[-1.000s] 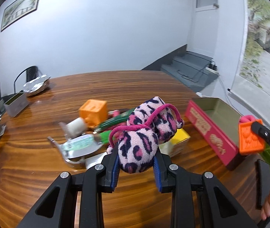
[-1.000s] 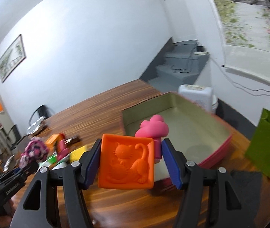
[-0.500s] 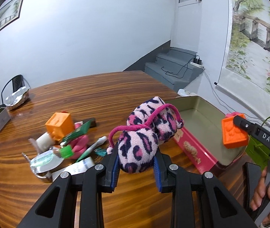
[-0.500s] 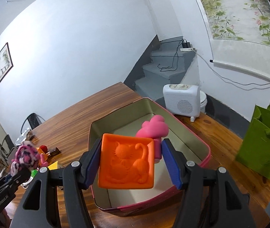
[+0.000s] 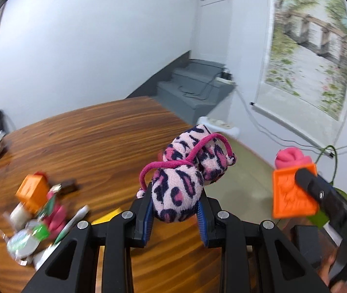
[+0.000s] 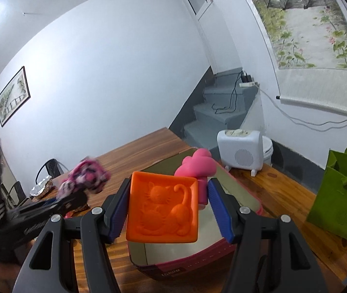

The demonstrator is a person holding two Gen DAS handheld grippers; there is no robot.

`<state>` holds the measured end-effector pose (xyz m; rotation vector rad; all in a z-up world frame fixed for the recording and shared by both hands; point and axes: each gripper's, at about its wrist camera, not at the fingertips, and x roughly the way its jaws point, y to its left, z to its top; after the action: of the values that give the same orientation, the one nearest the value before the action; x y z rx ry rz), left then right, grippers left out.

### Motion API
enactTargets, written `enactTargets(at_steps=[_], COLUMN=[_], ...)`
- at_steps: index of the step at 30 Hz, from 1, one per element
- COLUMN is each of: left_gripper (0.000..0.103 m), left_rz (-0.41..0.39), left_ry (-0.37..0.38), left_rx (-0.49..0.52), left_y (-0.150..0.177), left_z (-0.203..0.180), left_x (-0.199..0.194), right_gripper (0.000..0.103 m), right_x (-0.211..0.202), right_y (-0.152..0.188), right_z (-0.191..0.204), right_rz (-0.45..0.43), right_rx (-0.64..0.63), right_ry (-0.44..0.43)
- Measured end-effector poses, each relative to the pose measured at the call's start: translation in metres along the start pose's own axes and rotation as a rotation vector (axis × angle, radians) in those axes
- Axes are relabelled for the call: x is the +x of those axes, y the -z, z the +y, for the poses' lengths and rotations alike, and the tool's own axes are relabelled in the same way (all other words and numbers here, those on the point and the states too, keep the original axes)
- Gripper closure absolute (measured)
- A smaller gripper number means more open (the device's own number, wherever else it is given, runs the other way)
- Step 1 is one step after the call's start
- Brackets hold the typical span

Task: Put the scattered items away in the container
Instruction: 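Carry the orange mat and leopard plush with both tools over the pink tin, then open both tools to drop the plush and orange mat into the tin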

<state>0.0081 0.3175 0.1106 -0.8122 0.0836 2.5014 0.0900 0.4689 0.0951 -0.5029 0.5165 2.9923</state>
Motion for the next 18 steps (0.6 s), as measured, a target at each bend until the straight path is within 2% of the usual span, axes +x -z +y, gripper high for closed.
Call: enactTargets(at_steps=[2,3,4,5,6,10,18], left_gripper=[0.067,0.05,0.042,0.025,0.021,0.021,0.021], left_rz=[0.007,0.011,0.009,0.003,-0.007,-0.006,0.022], left_ry=[0.07,0.102,0.126,0.138,0.142,0.162,0.124], left_rx=[0.03,0.043,0.052,0.058,0.062,0.06,-0.006], left_y=[-0.006,-0.009,-0.011,-0.011,-0.011,-0.009,0.003], left_z=[-0.009,-0.014,-0.018,-0.021,-0.023,-0.02,0.0], left_x=[0.008,0.012,0.015,0.016,0.016,0.016,0.014], right_gripper=[0.037,0.037,0.037,0.037,0.037,0.037,0.037], right_x=[-0.004,-0.005,-0.005,-0.004,-0.003,-0.003,0.003], right_y=[-0.001,-0.002,-0.002,-0.003,-0.003,-0.006,-0.004], right_z=[0.0,0.0,0.0,-0.001,-0.003,-0.006,0.002], right_rz=[-0.014,-0.019,-0.019,-0.018,-0.017,-0.025,-0.01], right_rx=[-0.004,-0.007,-0.007,-0.006,-0.001,0.014,0.015], right_ry=[0.011,0.016,0.019,0.02,0.02,0.023,-0.016])
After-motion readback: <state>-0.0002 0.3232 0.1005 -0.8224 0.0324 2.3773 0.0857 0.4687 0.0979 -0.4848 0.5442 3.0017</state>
